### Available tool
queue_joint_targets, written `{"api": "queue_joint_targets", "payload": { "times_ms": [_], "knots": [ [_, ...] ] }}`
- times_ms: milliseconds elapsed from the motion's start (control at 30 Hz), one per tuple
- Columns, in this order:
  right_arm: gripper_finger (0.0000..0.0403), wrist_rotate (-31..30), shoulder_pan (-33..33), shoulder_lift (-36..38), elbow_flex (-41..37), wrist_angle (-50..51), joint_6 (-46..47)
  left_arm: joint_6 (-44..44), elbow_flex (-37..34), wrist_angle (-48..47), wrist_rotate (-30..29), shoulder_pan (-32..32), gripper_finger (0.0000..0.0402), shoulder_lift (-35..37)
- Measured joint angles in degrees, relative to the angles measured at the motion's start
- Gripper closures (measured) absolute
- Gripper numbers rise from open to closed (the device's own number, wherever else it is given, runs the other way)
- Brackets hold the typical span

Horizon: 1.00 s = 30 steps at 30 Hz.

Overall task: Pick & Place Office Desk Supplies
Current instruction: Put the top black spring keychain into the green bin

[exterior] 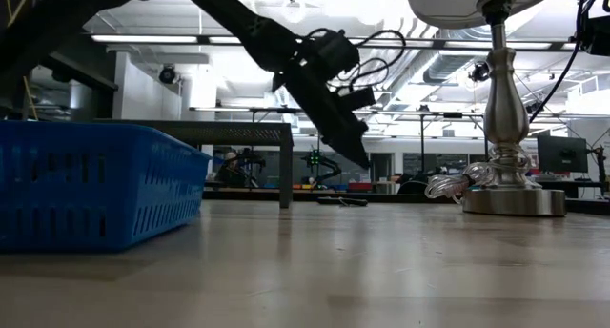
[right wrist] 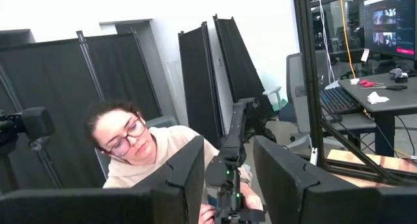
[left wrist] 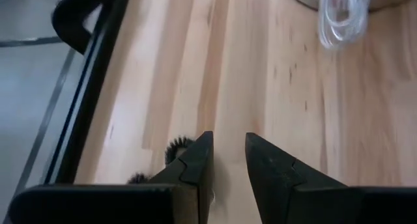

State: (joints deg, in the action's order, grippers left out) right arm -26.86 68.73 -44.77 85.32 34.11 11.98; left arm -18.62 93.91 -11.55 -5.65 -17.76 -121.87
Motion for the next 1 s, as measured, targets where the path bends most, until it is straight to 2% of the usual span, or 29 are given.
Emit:
{"api": "queue_joint_targets", "payload": {
  "times_ms": [1000],
  "knots": [
    [0.0283, 0.00, 0.01, 0.00, 0.00, 0.00, 0.01, -0.87, 1.38, 1.77, -0.47, -0.50, 0.0317, -3.41]
  ]
}}
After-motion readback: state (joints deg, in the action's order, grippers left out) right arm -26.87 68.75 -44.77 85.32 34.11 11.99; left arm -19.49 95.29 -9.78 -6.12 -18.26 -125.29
